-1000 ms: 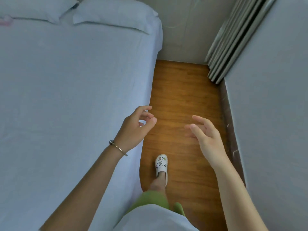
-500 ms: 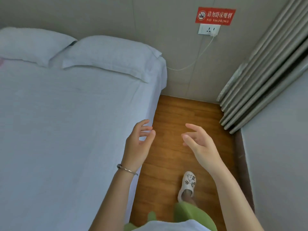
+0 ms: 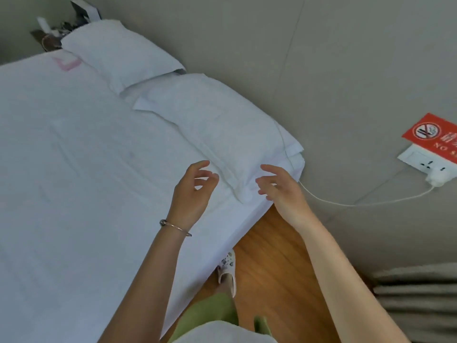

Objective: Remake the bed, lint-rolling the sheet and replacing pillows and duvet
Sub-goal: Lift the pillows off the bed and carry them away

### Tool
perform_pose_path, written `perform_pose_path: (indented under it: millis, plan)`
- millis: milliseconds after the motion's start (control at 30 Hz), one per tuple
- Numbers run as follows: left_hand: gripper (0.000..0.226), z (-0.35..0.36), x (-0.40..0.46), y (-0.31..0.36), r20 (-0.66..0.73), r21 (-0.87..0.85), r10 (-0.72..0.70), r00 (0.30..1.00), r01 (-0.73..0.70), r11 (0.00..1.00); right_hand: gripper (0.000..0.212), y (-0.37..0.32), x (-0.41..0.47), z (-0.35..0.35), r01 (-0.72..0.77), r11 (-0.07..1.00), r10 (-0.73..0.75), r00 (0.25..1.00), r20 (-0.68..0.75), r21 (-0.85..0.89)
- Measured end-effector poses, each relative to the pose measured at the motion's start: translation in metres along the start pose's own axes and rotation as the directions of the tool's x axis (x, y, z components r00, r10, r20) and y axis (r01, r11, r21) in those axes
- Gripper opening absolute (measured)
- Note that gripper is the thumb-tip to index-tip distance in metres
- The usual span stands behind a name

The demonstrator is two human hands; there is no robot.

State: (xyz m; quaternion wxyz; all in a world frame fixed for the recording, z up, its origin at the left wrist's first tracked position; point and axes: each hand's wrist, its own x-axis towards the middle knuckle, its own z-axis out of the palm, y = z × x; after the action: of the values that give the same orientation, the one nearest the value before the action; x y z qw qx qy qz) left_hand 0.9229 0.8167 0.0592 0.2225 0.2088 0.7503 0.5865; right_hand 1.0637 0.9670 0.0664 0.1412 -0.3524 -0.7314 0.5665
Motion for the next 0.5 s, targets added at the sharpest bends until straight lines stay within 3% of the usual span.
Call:
perform_pose_path:
  millis: [200,333,500]
  plan:
    - [0.047,0.069,0.175,-0.019,-0.031,0.042,-0.132,0.991,0.133,0.99,0.031,0.011,0.19,-0.021,-0.087,0.995,0.086,0.996,0.022,0.052]
    - [0.064,0.097,0.281,-0.033,-0.065,0.11,-0.239,0.969,0.245,0.963,0.057,0.01,0.319,-0.024,-0.159,0.987,0.158,0.975,0.157,-0.002]
    - [0.088,0.129,0.389,-0.073,-0.169,0.181,-0.575,0.8,0.599,0.78,0.076,0.026,0.476,-0.013,-0.174,0.958,0.222,0.954,0.203,-0.23]
